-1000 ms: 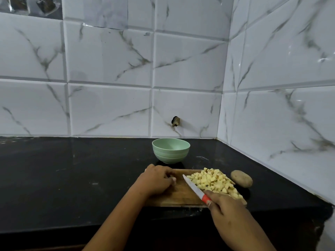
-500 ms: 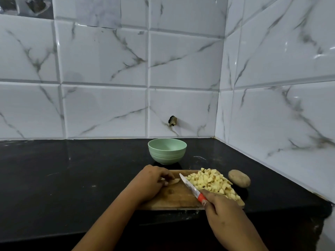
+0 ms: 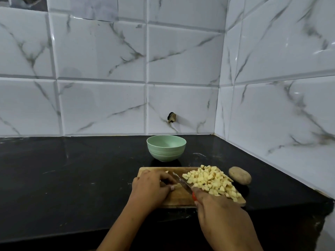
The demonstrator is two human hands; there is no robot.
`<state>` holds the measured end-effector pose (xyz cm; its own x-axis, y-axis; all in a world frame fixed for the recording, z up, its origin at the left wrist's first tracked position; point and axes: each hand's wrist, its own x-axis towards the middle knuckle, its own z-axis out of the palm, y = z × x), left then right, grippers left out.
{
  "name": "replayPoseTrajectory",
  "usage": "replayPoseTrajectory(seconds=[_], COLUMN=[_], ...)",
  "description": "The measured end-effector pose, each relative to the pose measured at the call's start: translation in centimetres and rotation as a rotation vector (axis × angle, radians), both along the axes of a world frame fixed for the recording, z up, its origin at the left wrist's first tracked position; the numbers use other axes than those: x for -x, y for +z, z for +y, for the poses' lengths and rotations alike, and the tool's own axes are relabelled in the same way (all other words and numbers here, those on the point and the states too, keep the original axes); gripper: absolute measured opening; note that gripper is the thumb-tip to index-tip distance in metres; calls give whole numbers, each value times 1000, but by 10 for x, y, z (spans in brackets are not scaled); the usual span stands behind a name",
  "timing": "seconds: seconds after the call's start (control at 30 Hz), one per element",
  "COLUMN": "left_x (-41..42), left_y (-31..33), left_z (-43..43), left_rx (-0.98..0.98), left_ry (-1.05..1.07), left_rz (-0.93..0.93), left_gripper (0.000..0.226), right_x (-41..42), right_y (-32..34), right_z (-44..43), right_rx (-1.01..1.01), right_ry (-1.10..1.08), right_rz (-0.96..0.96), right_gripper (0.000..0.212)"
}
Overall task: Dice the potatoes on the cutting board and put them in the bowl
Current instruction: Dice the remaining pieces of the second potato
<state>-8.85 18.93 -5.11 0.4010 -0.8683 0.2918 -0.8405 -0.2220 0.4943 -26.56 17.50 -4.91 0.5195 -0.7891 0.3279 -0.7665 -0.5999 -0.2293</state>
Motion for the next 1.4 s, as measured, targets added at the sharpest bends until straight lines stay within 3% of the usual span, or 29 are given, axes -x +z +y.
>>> replayPoseTrajectory(seconds=[0.2,0.47,0.73,0.97,1.17,1.4], left_x=[4,6,6,7,6,5], left_y=[-3,-4,-6,-8,-11,-12], left_z=[-1,4,3,6,7,5], left_rx=[44,75,106,184,225,269], left_ry=[41,55,74,122,78,93], left_rz=[-5,2,3,-20,54,70], left_gripper=[9,7,6,16,4,4], right_x=[-13,-8,-26,-26,-14,-32], right_y=[-4,-9,-5,-3,-2,-4], right_z=[-3,2,18,8,18,19], right_rx=[83,89,32,83,-10,38], right_ry=[38,13,49,9,90,56], right_rz=[174,2,192,154,99,201], right_gripper=[64,56,65,63,68,66])
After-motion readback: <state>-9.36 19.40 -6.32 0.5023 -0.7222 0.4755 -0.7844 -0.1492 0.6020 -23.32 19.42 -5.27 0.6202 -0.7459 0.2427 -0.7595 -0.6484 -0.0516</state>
